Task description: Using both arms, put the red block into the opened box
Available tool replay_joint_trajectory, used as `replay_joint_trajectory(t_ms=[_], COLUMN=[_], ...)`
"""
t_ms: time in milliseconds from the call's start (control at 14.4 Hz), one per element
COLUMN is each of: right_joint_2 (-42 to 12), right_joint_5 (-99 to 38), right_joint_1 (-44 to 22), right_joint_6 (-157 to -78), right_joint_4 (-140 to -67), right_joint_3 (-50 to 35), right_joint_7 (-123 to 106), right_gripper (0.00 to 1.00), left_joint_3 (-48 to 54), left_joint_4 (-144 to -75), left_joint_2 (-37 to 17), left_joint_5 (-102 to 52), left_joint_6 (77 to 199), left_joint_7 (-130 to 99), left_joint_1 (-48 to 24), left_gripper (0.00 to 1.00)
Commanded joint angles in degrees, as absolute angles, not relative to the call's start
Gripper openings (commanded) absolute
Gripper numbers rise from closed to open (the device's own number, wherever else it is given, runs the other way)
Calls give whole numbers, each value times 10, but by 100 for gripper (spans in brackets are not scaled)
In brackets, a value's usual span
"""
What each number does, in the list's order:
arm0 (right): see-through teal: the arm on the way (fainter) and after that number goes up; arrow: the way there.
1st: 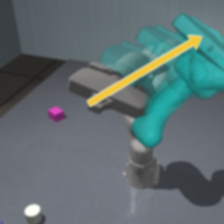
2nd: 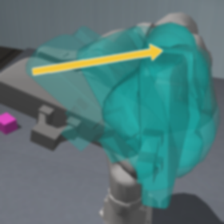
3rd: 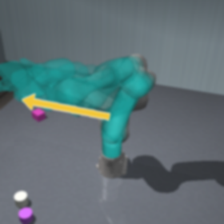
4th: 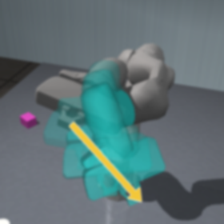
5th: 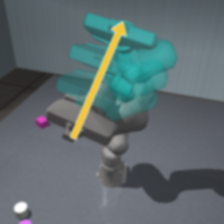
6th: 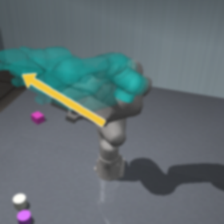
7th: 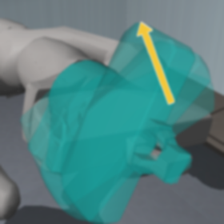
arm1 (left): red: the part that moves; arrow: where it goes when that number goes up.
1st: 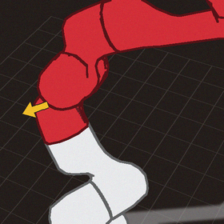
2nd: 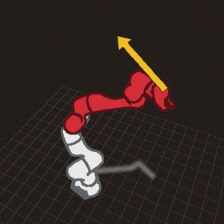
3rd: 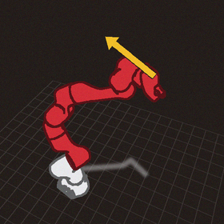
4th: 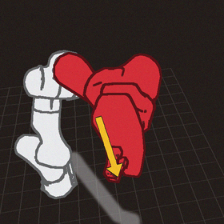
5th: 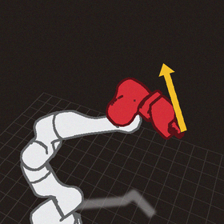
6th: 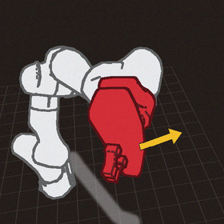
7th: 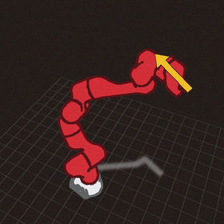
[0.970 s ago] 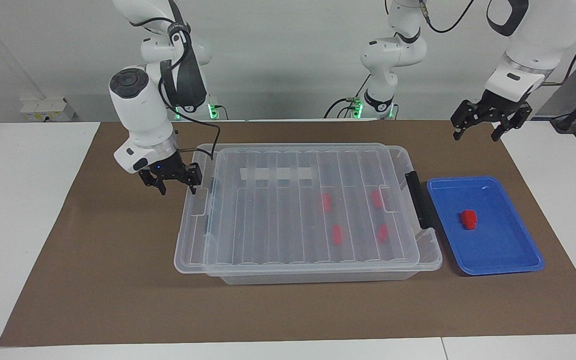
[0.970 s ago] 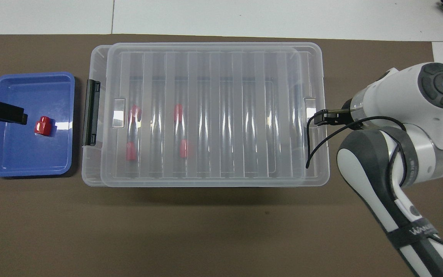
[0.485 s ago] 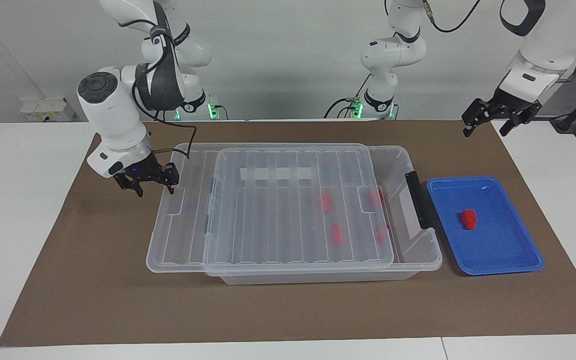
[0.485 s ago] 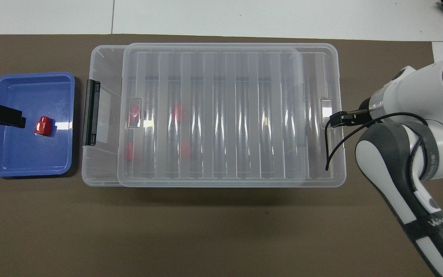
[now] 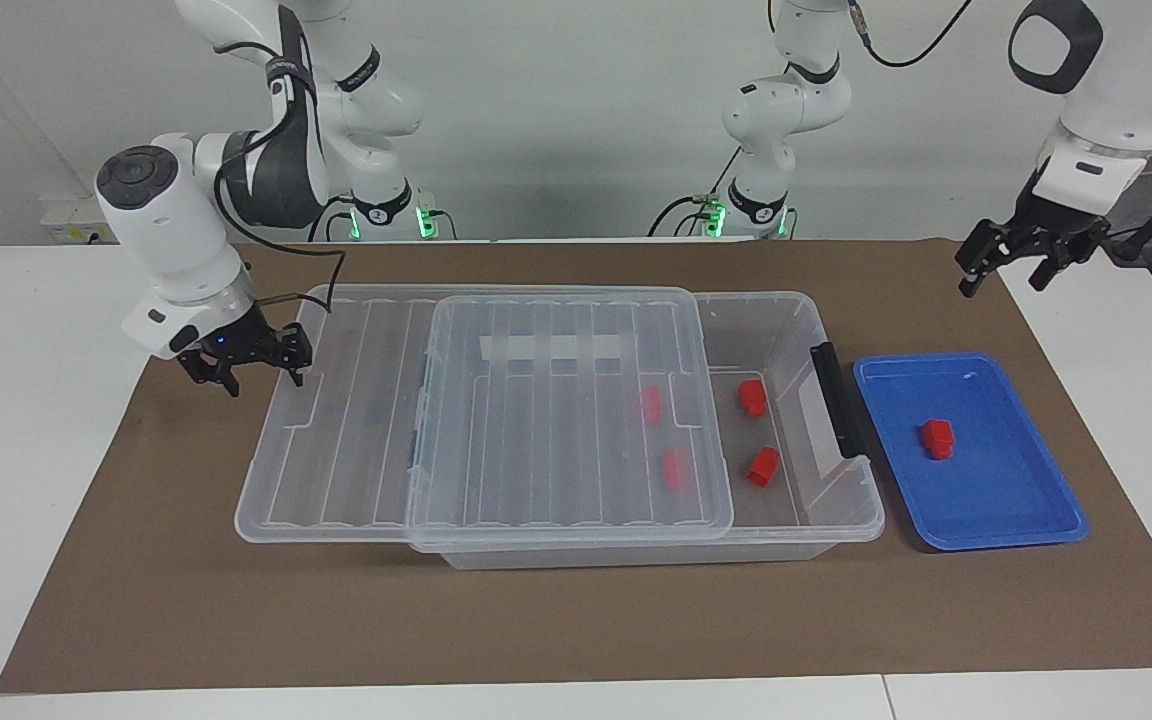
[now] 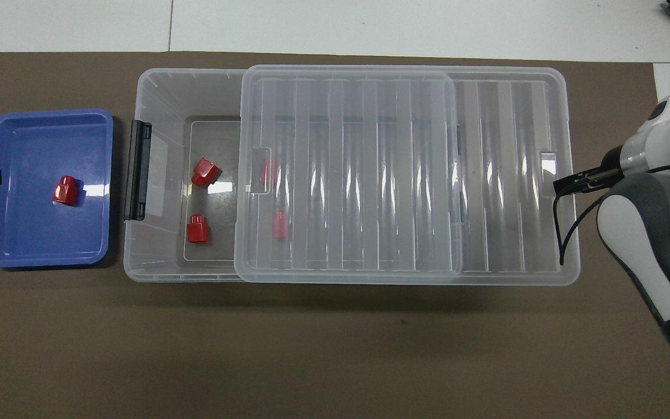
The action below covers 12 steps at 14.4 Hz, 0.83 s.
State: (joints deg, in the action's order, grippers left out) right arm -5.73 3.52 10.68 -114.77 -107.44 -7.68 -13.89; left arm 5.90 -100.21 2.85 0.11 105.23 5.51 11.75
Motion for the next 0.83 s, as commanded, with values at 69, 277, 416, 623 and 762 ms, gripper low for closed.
replay_joint_trajectory(t_ms=[69, 277, 416, 623, 762], right_joint_2=[-54, -54, -54, -54, -54], right_joint_5=[43, 44, 46, 54, 54], right_joint_1=[134, 138, 141, 146, 149], right_joint_6=[-1137, -1136, -1137, -1137, -1137], right_joint_4=[-1073, -1072, -1072, -1072, -1072], right_joint_3=[-82, -81, -80, -81, -81], right_joint_7=[-190, -197, -198, -200, -200], right_gripper=[85, 85, 85, 85, 86], left_joint_3=[60, 61, 60, 60, 60], left_joint_4=[-1039, -1133, -1163, -1162, -1164], left_joint_2=[-25, -52, -78, -120, -138], left_joint_5=[6, 7, 6, 7, 18], left_joint_6=[1150, 1286, 1352, 1394, 1397], left_joint_7=[48, 113, 149, 156, 173], left_joint_1=[126, 164, 166, 164, 154], left_gripper=[100, 100, 100, 100, 95])
